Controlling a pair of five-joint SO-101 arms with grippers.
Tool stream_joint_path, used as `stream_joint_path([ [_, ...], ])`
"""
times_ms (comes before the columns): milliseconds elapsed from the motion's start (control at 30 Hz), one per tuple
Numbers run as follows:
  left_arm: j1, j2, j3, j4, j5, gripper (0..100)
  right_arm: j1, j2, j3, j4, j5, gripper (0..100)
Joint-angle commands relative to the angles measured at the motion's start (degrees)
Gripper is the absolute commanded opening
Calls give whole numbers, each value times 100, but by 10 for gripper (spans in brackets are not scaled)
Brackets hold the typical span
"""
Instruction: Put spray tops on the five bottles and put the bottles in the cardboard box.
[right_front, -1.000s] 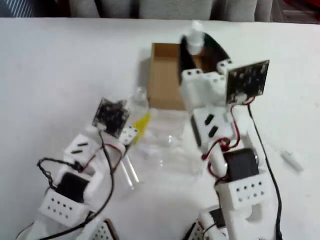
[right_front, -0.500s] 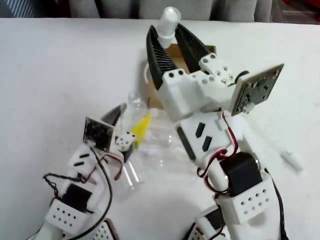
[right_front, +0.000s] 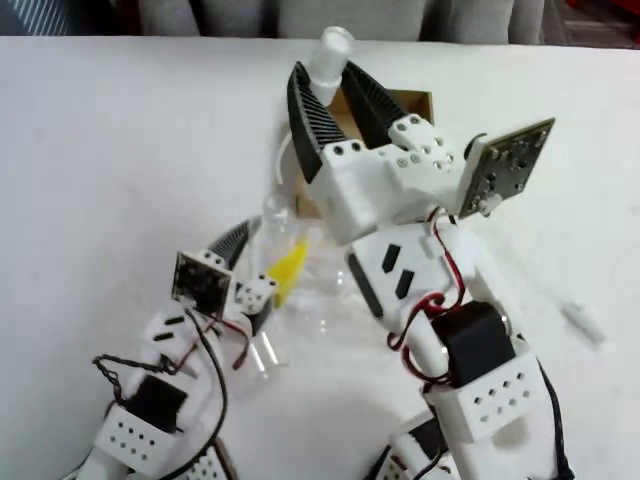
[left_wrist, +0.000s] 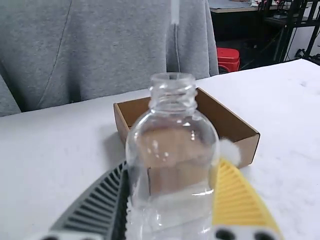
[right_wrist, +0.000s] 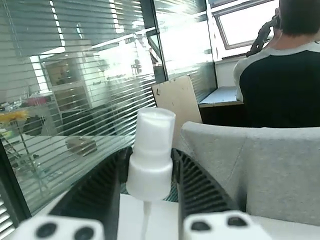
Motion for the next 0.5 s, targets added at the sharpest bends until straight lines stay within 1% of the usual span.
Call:
stream_joint_path([
  [0,75,-110,-18,-185,62,20,-48,-92,105,57,-70,15],
  [233,75,-110,-18,-185,62,20,-57,-444,765,4,-70,15],
  [400,75,-110,-18,-185,62,20,-57,-497,774,-31,-70,15],
  [467,84,-110,-9,-185,62,20,-48,-462,668,-251,-35,15],
])
